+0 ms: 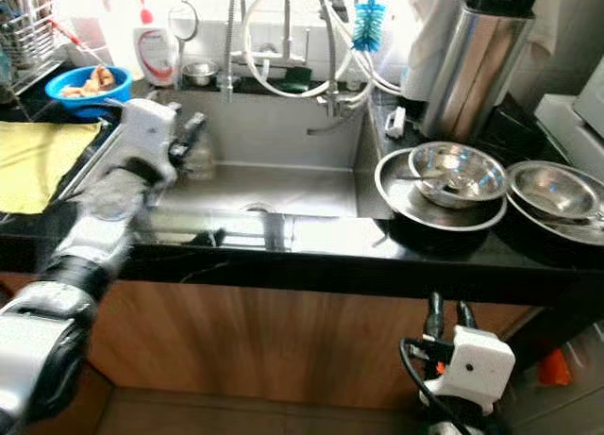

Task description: Kitchen organization

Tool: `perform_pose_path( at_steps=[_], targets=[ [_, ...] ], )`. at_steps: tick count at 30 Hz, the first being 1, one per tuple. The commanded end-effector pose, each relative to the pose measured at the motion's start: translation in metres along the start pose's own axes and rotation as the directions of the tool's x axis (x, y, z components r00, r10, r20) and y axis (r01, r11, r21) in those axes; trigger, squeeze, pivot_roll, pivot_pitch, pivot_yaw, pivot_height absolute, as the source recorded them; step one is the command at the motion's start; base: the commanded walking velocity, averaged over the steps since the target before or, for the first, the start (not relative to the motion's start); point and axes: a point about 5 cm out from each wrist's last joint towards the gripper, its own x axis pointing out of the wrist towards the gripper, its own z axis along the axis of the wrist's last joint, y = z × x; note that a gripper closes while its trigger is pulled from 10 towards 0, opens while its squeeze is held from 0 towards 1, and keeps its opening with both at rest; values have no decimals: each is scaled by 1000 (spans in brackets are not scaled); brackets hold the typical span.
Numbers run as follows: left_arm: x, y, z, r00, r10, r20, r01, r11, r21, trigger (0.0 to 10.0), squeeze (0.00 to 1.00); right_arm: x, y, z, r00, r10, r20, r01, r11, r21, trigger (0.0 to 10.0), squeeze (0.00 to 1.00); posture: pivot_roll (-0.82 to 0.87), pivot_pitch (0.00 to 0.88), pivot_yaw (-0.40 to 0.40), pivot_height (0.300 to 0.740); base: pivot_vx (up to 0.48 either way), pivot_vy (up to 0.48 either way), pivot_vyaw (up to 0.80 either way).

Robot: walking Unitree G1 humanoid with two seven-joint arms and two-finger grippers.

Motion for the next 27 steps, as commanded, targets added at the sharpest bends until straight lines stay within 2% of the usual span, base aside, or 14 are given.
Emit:
perform_pose_path(
  at_steps=[1, 4, 8, 9, 10, 11, 13, 14, 15, 17, 22, 27],
  targets=[
    [-10, 7, 3, 999, -23, 22, 22, 999, 48, 10000, 0, 0, -2, 5, 1000, -5, 16, 5, 1000, -17, 10000, 0, -5, 0, 5, 740, 0, 0, 0],
    [-21, 15, 0, 1000, -6, 11, 5, 998, 56, 10000, 0, 0, -6, 6, 1000, -16, 21, 16, 1000, -23, 10000, 0, -4, 0, 7, 740, 0, 0, 0],
    [-46, 12, -6, 999, -38, -24, 40, 995, 95, 10000, 0, 3, -13, 11, 999, -28, 35, 30, 998, -50, 10000, 0, -3, 0, 14, 740, 0, 0, 0],
    [-52, 12, -8, 999, -36, -38, 39, 995, 95, 10000, 0, 3, -14, 13, 999, -29, 40, 31, 998, -54, 10000, 0, -4, 0, 19, 740, 0, 0, 0],
    [-52, 12, -8, 999, -36, -38, 39, 995, 95, 10000, 0, 3, -14, 13, 999, -29, 40, 31, 998, -54, 10000, 0, -4, 0, 19, 740, 0, 0, 0],
    [-62, 13, -13, 998, -9, -67, 14, 998, 69, 10000, 0, 3, -16, 16, 998, -29, 52, 32, 998, -61, 10000, 0, -1, 0, 27, 740, 0, 0, 0],
    [-65, 13, -14, 997, 3, -76, 2, 998, 58, 10000, 0, 3, -16, 17, 998, -30, 57, 33, 997, -64, 10000, 0, -1, 0, 27, 740, 0, 0, 0],
    [-75, 8, -20, 995, 12, -102, -7, 999, 44, 10000, 0, 3, -15, 17, 998, -34, 60, 38, 997, -65, 10000, 0, 10, 0, 39, 740, 0, 0, 0],
    [-75, 8, -20, 995, 12, -102, -7, 999, 44, 10000, 0, 3, -15, 17, 998, -34, 60, 38, 997, -65, 10000, 0, 10, 0, 39, 740, 0, 0, 0],
    [-85, 2, -27, 990, 34, -135, -30, 999, 34, 10000, 0, 2, -12, 13, 998, -37, 53, 40, 997, -59, 10000, 0, 4, 0, 39, 740, 0, 0, 0],
    [-89, 0, -23, 989, 35, -141, -32, 999, 29, 10000, 0, 3, -7, 15, 999, -1, 50, 4, 998, -63, 10000, 0, 0, 0, 33, 740, 0, 0, 0],
    [-96, 1, -21, 985, 43, -167, -41, 999, 16, 10000, 0, 2, -15, 17, 999, -10, 49, 14, 997, -76, 10000, 0, 9, 0, 37, 740, 0, 0, 0]
  ],
)
